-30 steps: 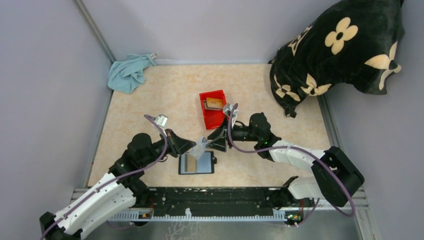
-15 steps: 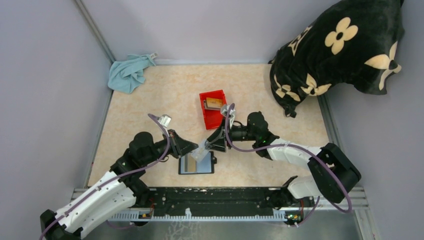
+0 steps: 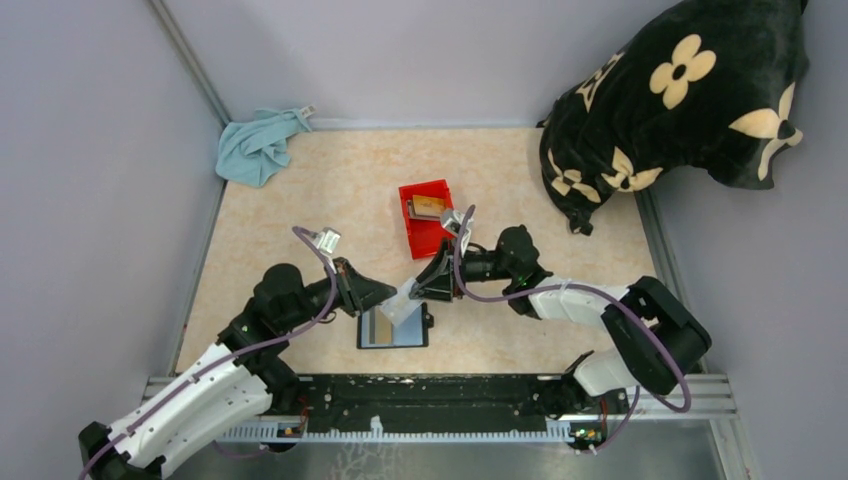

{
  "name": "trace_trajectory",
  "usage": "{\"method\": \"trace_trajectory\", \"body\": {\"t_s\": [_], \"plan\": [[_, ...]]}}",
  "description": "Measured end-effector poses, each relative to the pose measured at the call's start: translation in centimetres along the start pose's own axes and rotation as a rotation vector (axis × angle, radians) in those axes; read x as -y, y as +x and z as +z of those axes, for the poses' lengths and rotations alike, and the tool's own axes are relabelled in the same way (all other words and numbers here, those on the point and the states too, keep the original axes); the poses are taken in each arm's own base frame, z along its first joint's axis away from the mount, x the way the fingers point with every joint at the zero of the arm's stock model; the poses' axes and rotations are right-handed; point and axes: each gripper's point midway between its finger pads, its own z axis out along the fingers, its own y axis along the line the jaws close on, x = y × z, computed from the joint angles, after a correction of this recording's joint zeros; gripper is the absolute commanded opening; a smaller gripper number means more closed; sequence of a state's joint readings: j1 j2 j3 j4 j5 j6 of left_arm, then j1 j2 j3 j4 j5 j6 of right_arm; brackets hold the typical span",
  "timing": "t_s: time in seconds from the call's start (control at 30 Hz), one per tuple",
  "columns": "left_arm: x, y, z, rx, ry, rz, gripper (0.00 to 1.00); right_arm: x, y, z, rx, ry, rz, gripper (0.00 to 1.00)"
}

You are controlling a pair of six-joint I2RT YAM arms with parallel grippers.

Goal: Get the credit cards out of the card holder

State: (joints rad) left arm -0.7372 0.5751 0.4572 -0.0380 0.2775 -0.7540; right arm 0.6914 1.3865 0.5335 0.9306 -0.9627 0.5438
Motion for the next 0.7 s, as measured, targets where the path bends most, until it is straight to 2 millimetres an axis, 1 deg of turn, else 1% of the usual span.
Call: {"method": "trace_trajectory", "body": {"t_s": [0.07, 0.1, 0.27, 0.3, 0.37, 0.4, 0.43, 0.47, 0.5, 0.53, 0.57, 0.6, 0.7], "plan": [[0.2, -0.1, -0.1, 0.005, 0.005, 0.003, 0.00, -0.3, 0.0, 0.0, 0.004, -0.020, 0.002, 0.09], [0.2, -0.2, -0.2, 0.007, 0.007, 0.006, 0.00, -0.4, 0.0, 0.0, 0.006, -0.027, 0.004, 0.01], [0.2, -0.2, -0.4, 0.012, 0.003, 0.017, 0.00, -1.0, 0.2, 0.1, 0.016, -0.084, 0.031, 0.00], [0.2, -0.3, -0.5, 0.015, 0.002, 0.019, 0.03, -1.1, 0.2, 0.1, 0.025, -0.095, 0.038, 0.00], [0.2, -0.4, -0.5, 0.020, -0.001, 0.025, 0.28, -1.4, 0.2, 0.1, 0.037, -0.113, 0.051, 0.00], [0.1, -0.6, -0.6, 0.029, -0.007, 0.029, 0.39, -1.5, 0.1, 0.1, 0.047, -0.123, 0.059, 0.00], [0.0, -0.7, -0.7, 0.038, -0.014, 0.036, 0.47, -1.5, 0.1, 0.0, 0.053, -0.134, 0.069, 0.00], [-0.1, -1.0, -0.9, 0.052, -0.024, 0.039, 0.51, -1.5, 0.1, -0.1, 0.063, -0.139, 0.083, 0.00], [-0.2, -1.2, -1.1, 0.069, -0.034, 0.040, 0.49, -1.3, 0.0, -0.2, 0.071, -0.139, 0.103, 0.00], [-0.3, -1.5, -1.4, 0.089, -0.043, 0.043, 0.43, -1.0, 0.0, -0.4, 0.079, -0.136, 0.119, 0.00], [-0.2, -2.0, -1.8, 0.115, -0.047, 0.047, 0.38, -0.6, 0.0, -0.5, 0.085, -0.126, 0.139, 0.00], [-0.2, -2.2, -2.0, 0.131, -0.050, 0.047, 0.37, -0.1, 0.0, -0.6, 0.093, -0.111, 0.159, 0.00], [0.3, -3.4, -2.9, 0.195, -0.042, 0.062, 0.36, 0.7, -0.1, -1.2, 0.123, -0.070, 0.200, 0.00]]}}
